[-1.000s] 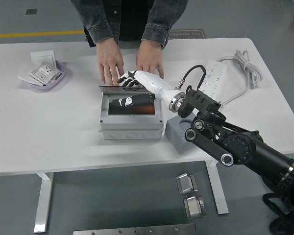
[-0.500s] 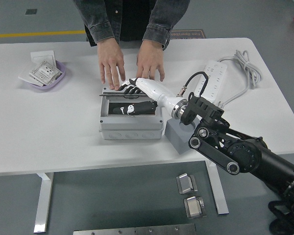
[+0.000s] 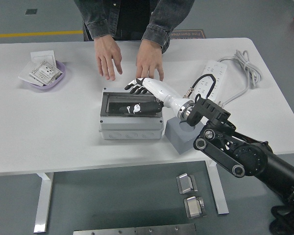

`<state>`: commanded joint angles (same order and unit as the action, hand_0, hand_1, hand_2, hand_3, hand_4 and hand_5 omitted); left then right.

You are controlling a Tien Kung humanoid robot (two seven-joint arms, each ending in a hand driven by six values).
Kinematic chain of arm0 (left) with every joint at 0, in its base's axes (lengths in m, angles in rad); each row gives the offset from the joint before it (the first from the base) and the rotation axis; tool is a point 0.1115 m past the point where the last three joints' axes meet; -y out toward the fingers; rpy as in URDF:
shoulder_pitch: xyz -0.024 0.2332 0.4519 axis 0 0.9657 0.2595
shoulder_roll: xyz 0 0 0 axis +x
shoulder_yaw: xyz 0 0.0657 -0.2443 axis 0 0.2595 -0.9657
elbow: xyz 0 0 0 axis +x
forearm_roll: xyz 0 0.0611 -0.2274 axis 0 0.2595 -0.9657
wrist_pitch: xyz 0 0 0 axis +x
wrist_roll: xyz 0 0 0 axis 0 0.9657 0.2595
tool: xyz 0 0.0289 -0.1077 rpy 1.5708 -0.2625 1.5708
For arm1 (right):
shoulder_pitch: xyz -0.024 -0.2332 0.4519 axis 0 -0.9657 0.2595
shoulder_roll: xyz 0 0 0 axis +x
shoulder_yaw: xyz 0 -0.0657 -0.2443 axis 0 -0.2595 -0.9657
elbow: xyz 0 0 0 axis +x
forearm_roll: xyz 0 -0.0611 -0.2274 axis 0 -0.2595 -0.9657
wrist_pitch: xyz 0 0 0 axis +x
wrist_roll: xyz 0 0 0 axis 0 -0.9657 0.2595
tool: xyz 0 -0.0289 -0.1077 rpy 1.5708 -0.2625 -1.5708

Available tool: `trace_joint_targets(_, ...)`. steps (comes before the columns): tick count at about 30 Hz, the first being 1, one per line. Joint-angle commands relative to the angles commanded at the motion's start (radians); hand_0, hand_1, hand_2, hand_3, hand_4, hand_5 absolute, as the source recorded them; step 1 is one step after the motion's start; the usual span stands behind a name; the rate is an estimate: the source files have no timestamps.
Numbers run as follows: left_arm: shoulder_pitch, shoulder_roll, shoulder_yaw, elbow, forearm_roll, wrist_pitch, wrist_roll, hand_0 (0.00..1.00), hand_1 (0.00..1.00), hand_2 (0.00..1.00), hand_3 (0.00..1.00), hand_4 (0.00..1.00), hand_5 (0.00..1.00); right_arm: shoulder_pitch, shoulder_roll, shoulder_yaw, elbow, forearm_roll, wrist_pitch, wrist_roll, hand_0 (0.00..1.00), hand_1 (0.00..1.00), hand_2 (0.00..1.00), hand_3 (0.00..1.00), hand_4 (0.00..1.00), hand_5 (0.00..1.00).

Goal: Pick up the cylinder from the cube,place it in the box,flap close box

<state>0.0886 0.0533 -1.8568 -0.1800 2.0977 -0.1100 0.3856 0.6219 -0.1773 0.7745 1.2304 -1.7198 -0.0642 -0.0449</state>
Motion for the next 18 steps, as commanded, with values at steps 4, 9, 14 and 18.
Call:
trace_joint_targets(4, 0.004, 0.002, -0.009, 0.000, 0.003, 0.002, 0.001, 0.729, 0.735, 0.695, 0.801, 0.762, 0.441, -0.044, -0.031, 0.077, 0.063, -0.030, 0.011, -0.008, 0.649, 0.651, 0.668, 0.737, 0.984, 0.589)
trace_joint_targets(9, 0.009, 0.002, -0.013, 0.000, -0.002, 0.004, 0.001, 0.729, 0.735, 0.695, 0.801, 0.763, 0.441, -0.121, -0.066, 0.190, 0.152, -0.031, 0.016, 0.000, 0.647, 0.650, 0.667, 0.738, 0.985, 0.592)
trace_joint_targets(14, 0.011, 0.000, -0.014, 0.000, -0.008, 0.005, 0.000, 0.729, 0.735, 0.695, 0.801, 0.763, 0.441, -0.193, -0.047, 0.305, 0.184, 0.062, -0.008, 0.071, 0.647, 0.650, 0.667, 0.738, 0.985, 0.592)
trace_joint_targets(18, 0.010, -0.001, -0.011, 0.000, -0.013, 0.005, -0.001, 0.729, 0.734, 0.695, 0.801, 0.763, 0.441, -0.224, -0.030, 0.385, 0.174, 0.150, -0.018, 0.128, 0.647, 0.639, 0.665, 0.736, 0.991, 0.612)
